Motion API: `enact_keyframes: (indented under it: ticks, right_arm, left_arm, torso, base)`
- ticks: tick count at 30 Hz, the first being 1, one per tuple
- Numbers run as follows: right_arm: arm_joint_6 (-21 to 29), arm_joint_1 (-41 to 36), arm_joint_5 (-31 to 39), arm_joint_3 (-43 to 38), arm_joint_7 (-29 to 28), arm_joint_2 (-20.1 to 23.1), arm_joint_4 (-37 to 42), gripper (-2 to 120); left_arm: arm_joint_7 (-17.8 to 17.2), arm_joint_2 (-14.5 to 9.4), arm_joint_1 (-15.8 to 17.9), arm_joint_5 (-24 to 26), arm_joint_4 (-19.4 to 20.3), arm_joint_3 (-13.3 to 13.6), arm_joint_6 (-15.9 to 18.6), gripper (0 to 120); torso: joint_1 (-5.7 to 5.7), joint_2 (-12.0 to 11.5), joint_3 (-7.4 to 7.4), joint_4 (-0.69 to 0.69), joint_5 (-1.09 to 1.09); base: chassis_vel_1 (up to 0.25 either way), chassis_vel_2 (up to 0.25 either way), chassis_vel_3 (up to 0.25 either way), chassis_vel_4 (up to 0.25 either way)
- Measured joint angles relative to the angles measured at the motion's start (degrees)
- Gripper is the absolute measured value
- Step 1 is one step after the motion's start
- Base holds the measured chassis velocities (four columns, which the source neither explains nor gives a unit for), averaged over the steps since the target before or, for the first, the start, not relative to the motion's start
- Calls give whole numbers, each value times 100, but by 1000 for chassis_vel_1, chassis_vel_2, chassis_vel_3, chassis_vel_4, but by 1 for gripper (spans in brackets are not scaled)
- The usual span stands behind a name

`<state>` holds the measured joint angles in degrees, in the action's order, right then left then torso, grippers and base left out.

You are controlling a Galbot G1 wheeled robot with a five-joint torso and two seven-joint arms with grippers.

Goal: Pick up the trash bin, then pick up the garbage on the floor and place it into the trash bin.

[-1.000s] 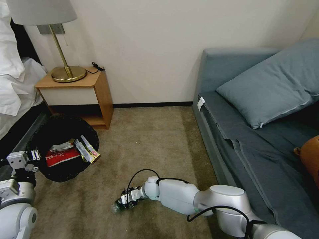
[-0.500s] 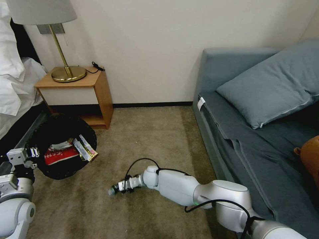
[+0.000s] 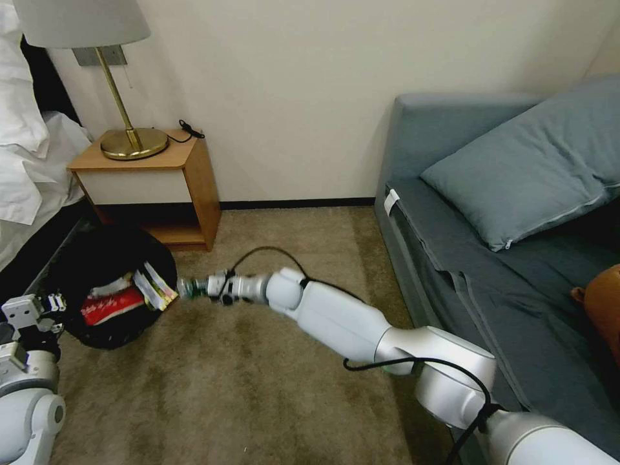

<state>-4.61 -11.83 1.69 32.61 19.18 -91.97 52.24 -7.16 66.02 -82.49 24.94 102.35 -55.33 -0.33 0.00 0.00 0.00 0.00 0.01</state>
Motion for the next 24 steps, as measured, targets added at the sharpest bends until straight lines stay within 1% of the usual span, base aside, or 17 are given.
enact_keyframes:
  ticks: [1,2,4,5,6,7,8,9,11,12,13,14,15,18,19,23,24]
  right_arm:
    - [1,41,46,-158,-16,52,133,18]
    - [1,41,46,-158,-16,52,133,18]
    - [0,120,69,-350,-34,165,277,17]
    - [0,120,69,-350,-34,165,277,17]
    - [-34,153,73,-416,-14,197,349,17]
    - [-42,164,73,-449,4,241,365,17]
    - [-42,164,73,-449,4,241,365,17]
    - [-45,163,63,-473,30,283,365,17]
    - [-55,149,55,-489,58,298,369,17]
    - [-65,126,42,-507,71,307,369,17]
    - [-73,92,25,-530,83,307,369,17]
    - [-73,92,25,-530,83,307,369,17]
    - [-74,76,26,-560,83,307,382,17]
    - [-67,71,72,-593,84,300,445,17]
    - [-10,90,225,-569,98,298,541,17]
    - [89,126,473,-410,106,311,740,17]
    - [195,128,656,-252,96,309,892,17]
  left_arm:
    - [-6,27,44,-32,-69,76,-5,4]
    - [-6,27,44,-32,-69,76,-5,4]
    - [18,78,106,-113,-107,218,4,6]
    - [18,78,106,-113,-107,218,4,6]
    - [18,106,143,-156,-119,284,59,6]
    - [-10,121,171,-195,-119,314,77,4]
    - [-10,121,171,-195,-119,314,77,4]
    - [-54,136,183,-215,-121,348,99,3]
    - [-55,138,191,-216,-108,368,99,3]
    - [-31,138,191,-212,-88,386,99,3]
    - [-27,128,185,-209,-86,395,98,3]
    - [-27,128,185,-209,-86,395,98,3]
    - [-28,112,183,-208,-90,397,97,3]
    - [-31,81,193,-208,-128,408,98,3]
    - [-56,59,241,-211,-208,443,98,3]
    - [-45,54,330,-206,-268,504,91,3]
    - [-51,67,393,-207,-314,558,81,3]
  torso:
    - [0,0,0,2,-1]
    - [0,0,0,2,-1]
    - [0,0,0,-2,-1]
    - [0,0,0,-2,-1]
    - [0,0,0,-8,-2]
    - [0,0,0,-2,-1]
    - [0,0,0,-2,-1]
    - [1,0,1,4,-1]
    - [0,0,0,3,-2]
    - [0,0,0,3,1]
    - [0,-1,0,0,-2]
    - [0,-1,0,0,-2]
    - [0,0,0,-4,-3]
    - [0,0,0,-2,2]
    - [0,-1,0,3,-3]
    - [0,0,0,2,-2]
    - [0,0,0,-1,-2]
  base:
    - [0,0,0,0]
    - [0,0,0,0]
    - [0,0,0,0]
    - [0,0,0,0]
    - [0,0,0,0]
    - [0,0,0,0]
    - [0,0,0,0]
    - [0,0,0,0]
    - [0,0,0,0]
    - [0,0,0,0]
    - [0,0,0,0]
    - [0,0,0,0]
    - [0,0,0,0]
    - [0,0,0,0]
    - [0,0,0,0]
    - [0,0,0,0]
    - [0,0,0,0]
